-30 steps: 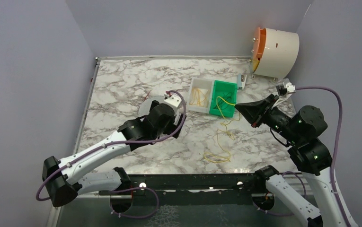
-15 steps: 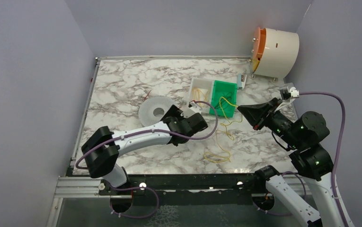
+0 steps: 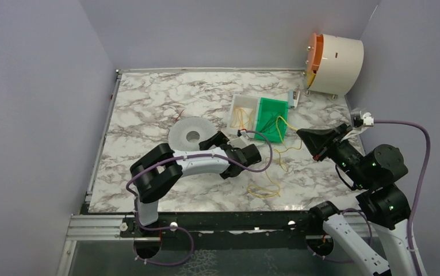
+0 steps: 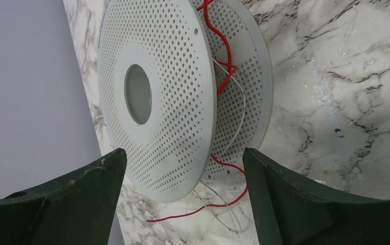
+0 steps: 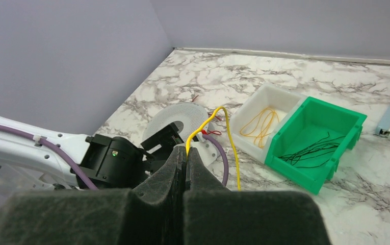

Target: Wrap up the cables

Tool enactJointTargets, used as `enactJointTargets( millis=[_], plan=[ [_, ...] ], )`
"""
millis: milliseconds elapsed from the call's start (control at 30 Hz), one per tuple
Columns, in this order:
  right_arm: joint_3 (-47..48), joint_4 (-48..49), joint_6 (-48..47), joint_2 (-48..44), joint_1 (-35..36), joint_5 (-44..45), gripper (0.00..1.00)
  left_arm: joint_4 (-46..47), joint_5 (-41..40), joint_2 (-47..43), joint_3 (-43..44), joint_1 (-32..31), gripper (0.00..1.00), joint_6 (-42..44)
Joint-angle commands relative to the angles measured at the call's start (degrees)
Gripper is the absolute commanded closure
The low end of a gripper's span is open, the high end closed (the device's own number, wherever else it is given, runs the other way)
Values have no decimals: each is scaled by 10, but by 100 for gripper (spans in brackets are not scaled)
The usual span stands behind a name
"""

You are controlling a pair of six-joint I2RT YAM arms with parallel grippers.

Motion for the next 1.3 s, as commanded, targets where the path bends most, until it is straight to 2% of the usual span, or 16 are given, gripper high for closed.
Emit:
enactJointTargets(
  millis=[0,267,433,600,800,867,933,1267],
  plan=[
    [-4,-15,-13,-12,3,32,99,-8,-59,28,24,1,15,2],
    [-7,-17,-20,-16,2,33,99,20,-62,42,29,23,34,33],
    [-11,-15,-20,-22,2,34,99,30,-61,48,24,30,53,37],
    [-12,-17,-19,-23,2,35,99,42,-60,53,16,35,61,37],
    [-11,-20,-18,-29,2,41,99,49,-57,49,18,37,78,36],
    [-9,-19,-18,-31,2,44,99,49,-56,43,19,37,85,36],
    [-7,-20,-19,-32,3,46,99,48,-56,33,19,37,100,35],
    [1,-19,-14,-34,2,47,99,37,-65,-62,15,29,100,44]
  ],
)
